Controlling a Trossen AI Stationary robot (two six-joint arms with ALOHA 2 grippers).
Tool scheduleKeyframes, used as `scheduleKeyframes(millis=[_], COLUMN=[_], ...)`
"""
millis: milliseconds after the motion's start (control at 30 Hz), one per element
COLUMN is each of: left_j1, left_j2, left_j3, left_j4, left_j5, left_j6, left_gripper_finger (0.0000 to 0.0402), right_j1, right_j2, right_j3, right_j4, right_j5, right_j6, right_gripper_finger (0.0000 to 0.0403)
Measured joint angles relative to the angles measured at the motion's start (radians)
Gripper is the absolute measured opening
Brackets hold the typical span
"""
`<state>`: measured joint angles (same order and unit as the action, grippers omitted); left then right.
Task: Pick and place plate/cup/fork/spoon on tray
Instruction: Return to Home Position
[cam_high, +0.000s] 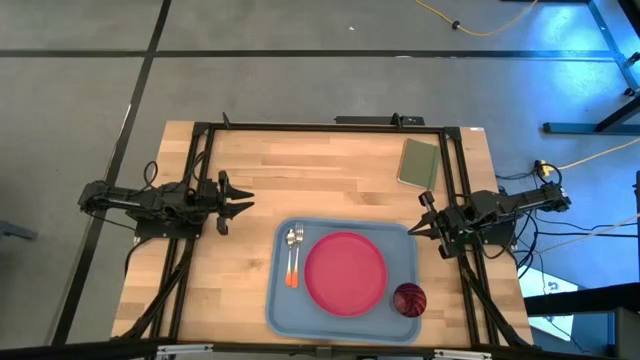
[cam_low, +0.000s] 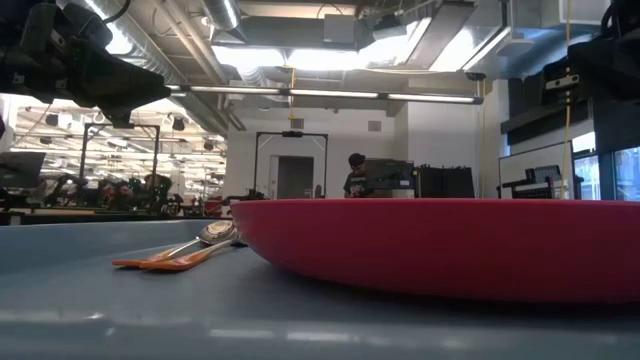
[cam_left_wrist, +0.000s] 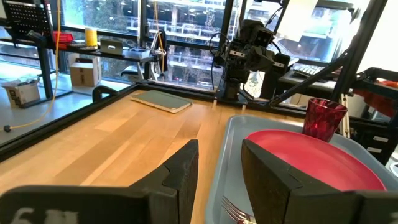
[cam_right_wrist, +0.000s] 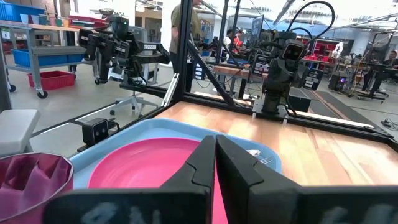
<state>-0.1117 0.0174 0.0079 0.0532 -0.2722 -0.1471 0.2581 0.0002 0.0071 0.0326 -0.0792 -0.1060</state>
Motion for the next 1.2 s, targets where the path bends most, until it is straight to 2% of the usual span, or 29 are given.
scheduleKeyframes(millis=[1200], left_j1=[0.000], left_j2=[0.000], left_j3=[0.000], left_j4=[0.000], left_j5=[0.000], left_j6=[0.000], left_gripper_finger=[0.0115], right_j1=[0.000], right_j2=[0.005], right_j3=[0.000], right_j4=[-0.009], right_j5=[0.036], right_j6=[0.000], right_gripper_finger=[0.0020])
